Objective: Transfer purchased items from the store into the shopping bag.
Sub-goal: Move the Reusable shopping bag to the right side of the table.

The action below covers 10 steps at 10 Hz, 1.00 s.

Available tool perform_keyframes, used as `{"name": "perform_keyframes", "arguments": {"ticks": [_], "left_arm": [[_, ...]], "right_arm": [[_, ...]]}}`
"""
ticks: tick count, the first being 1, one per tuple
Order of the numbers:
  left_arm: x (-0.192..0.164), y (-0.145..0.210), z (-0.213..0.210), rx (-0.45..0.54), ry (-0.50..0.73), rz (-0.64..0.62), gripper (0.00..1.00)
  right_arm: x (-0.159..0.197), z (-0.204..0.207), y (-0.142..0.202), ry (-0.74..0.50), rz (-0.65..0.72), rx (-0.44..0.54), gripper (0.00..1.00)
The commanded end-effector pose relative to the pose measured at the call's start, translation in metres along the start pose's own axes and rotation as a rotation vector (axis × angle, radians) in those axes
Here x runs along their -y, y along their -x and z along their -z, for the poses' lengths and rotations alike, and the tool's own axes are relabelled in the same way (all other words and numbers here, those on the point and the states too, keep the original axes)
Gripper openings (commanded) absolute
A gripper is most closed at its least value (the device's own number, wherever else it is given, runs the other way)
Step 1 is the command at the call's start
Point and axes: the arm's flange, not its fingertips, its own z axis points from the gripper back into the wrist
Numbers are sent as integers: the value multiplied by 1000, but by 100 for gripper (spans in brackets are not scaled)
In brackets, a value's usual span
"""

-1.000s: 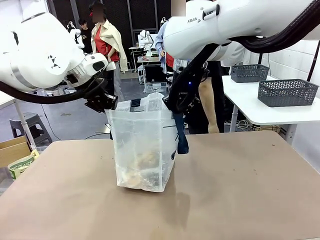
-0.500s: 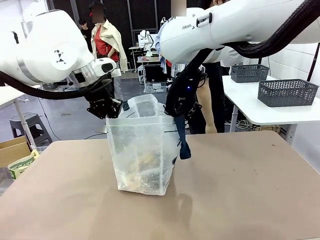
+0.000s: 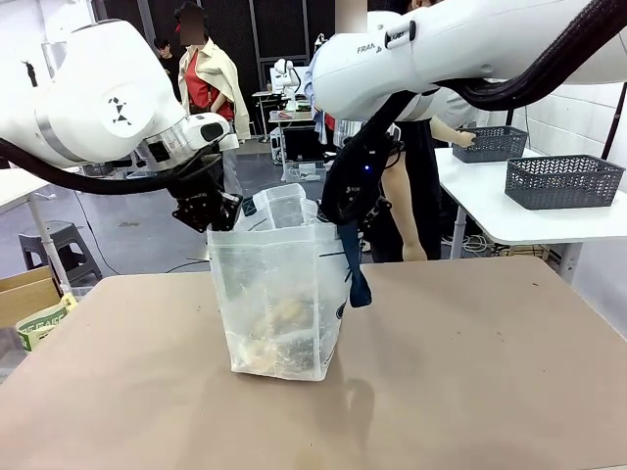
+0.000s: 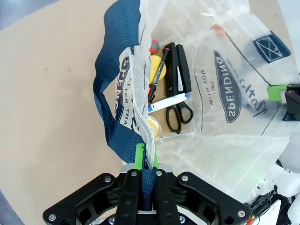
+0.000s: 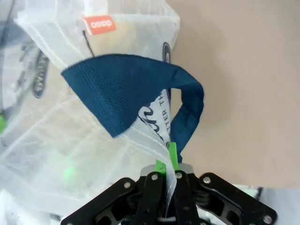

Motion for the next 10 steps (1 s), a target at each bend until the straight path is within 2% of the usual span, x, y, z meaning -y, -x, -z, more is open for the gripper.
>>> {"name": "perform_keyframes", "arguments": {"ticks": [1, 5, 7, 8, 10], "left_arm": [[4, 4, -3, 48, 56, -13, 0], [17, 11, -11, 95, 122, 21, 0], [19, 8, -6, 73, 136, 46, 0], [14, 7, -7, 86, 73, 25, 0], [22, 7, -4, 55, 98, 17, 0]], "right_arm": [[-7, -6, 1, -86, 33, 61, 0], [-32, -11, -14, -114, 54, 87, 0], [-35, -8, -20, -123, 57, 85, 0], [-29, -10, -16, -121, 29, 66, 0], [-30, -9, -12, -96, 32, 77, 0]]}}
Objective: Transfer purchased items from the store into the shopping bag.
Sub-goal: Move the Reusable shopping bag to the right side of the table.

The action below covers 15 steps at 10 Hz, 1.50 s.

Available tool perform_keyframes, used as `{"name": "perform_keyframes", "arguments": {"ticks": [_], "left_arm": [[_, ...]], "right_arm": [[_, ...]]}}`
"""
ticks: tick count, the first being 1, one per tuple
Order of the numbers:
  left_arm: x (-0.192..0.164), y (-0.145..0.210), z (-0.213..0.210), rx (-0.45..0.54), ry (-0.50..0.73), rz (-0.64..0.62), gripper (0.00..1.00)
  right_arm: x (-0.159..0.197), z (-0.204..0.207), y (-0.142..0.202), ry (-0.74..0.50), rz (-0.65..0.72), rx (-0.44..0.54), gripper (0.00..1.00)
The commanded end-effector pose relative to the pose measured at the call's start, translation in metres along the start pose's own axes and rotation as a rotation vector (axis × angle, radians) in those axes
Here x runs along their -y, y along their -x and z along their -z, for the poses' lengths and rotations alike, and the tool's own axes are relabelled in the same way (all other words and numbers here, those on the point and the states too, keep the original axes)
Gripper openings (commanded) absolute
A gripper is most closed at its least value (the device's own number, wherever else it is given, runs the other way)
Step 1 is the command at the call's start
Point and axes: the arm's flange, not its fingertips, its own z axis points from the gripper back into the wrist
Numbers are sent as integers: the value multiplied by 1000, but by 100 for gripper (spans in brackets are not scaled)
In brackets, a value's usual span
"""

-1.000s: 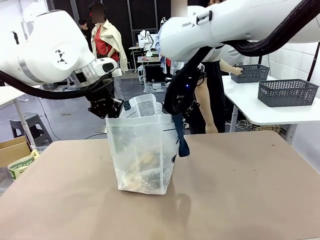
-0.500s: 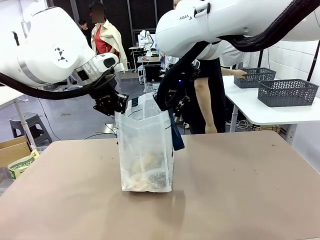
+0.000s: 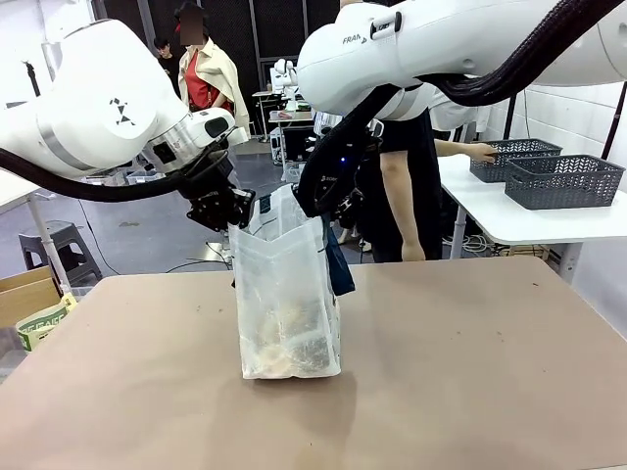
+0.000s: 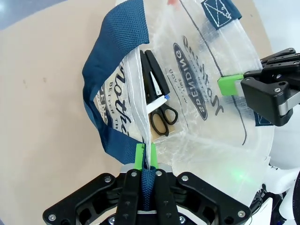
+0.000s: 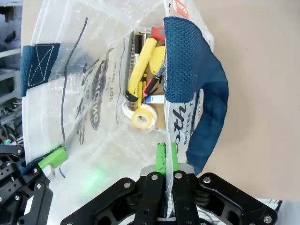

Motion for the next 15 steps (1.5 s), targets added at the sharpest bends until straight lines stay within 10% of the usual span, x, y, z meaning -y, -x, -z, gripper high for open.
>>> {"name": "perform_keyframes", "arguments": {"ticks": [1, 15], "left_arm": [[0, 0, -1, 1, 0, 0, 0], [22, -2, 13, 4, 17, 27, 0]], "right_arm": [[0, 0, 0, 0, 0, 0, 0], [-16, 13, -15, -76, 12, 44, 0]]}}
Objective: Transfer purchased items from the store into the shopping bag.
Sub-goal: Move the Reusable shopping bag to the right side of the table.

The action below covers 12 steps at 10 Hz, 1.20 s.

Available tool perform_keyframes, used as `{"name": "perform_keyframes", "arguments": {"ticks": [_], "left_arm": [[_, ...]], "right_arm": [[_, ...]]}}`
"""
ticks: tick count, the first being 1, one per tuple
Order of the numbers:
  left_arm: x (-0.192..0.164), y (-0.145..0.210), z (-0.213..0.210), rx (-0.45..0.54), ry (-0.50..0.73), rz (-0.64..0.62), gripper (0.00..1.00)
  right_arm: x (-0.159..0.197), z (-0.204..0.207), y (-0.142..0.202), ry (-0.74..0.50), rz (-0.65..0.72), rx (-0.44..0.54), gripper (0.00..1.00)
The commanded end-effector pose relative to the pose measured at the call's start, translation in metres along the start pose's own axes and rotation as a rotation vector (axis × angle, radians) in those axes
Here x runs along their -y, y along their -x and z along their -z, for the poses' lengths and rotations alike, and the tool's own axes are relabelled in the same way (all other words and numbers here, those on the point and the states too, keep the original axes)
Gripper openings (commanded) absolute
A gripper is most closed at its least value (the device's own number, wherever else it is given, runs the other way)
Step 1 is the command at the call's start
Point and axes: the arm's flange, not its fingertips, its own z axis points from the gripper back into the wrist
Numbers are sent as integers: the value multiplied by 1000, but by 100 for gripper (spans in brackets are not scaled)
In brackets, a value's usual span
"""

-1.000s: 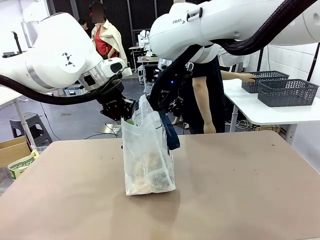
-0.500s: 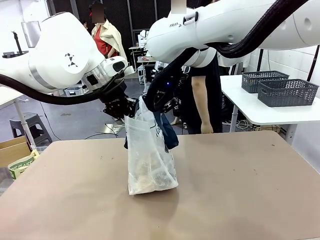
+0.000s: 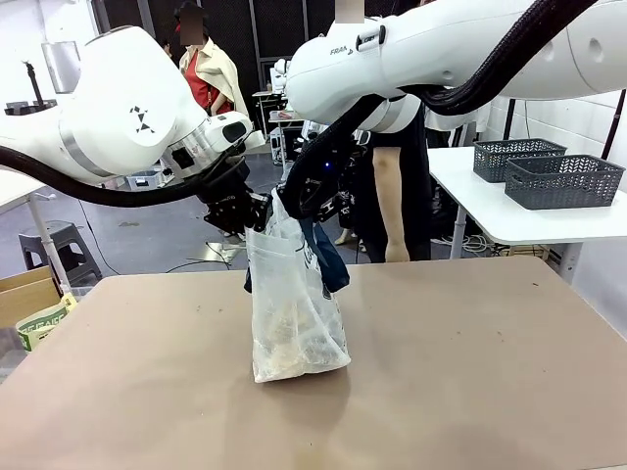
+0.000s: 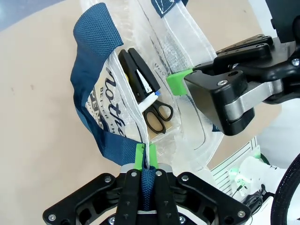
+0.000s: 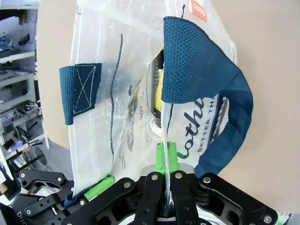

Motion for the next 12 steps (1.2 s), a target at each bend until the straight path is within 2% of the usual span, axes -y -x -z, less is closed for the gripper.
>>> {"name": "perform_keyframes", "arguments": {"ticks": [1, 2, 6, 7, 12], "left_arm": [[0, 0, -1, 2, 1, -2, 0], [0, 0, 0, 0, 0, 0, 10], [11, 9, -12, 15, 126, 58, 90], [11, 11, -14, 22, 139, 59, 100], [14, 13, -11, 23, 202, 38, 100]], "right_arm": [[1, -1, 1, -1, 1, 7, 0], [1, -1, 1, -1, 1, 7, 0], [-1, -1, -3, -6, 5, 14, 0], [-1, -1, -4, -9, 7, 13, 0], [-7, 4, -10, -20, 12, 27, 0]]}}
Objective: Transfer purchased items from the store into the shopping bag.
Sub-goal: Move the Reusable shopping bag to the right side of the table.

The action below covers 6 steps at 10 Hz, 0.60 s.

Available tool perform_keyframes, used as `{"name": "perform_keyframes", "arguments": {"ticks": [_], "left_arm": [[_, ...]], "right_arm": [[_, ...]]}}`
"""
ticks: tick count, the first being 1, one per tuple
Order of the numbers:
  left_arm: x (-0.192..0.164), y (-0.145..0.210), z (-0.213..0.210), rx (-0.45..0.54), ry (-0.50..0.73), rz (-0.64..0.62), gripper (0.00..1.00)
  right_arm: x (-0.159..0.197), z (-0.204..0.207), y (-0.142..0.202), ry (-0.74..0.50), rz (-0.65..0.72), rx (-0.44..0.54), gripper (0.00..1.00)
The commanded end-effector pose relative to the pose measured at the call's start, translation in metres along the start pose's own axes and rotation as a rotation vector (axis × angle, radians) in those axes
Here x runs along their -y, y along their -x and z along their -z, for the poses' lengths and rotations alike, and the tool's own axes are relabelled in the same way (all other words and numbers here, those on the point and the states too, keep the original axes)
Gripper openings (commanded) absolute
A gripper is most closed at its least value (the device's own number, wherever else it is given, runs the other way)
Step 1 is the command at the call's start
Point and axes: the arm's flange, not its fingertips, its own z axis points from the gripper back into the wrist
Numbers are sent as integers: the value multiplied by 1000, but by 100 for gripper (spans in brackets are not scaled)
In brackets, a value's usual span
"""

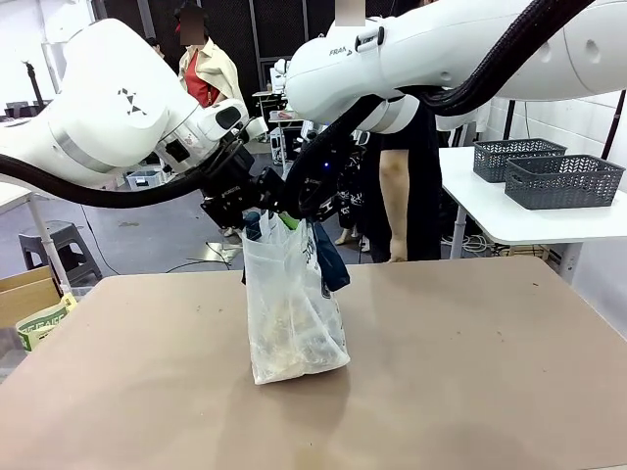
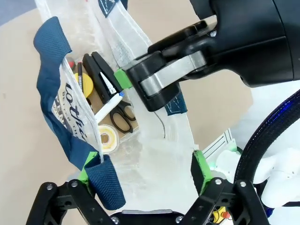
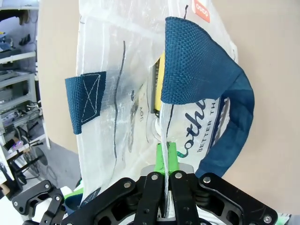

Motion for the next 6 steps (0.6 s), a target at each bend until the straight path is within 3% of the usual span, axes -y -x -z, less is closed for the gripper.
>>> {"name": "perform_keyframes", "arguments": {"ticks": [1, 6], "left_arm": [[-1, 6, 3, -6, 51, 21, 100], [-1, 8, 13, -28, 28, 17, 100]], "right_arm": [[-7, 5, -9, -18, 12, 23, 0], [-14, 14, -16, -29, 4, 1, 0]]}}
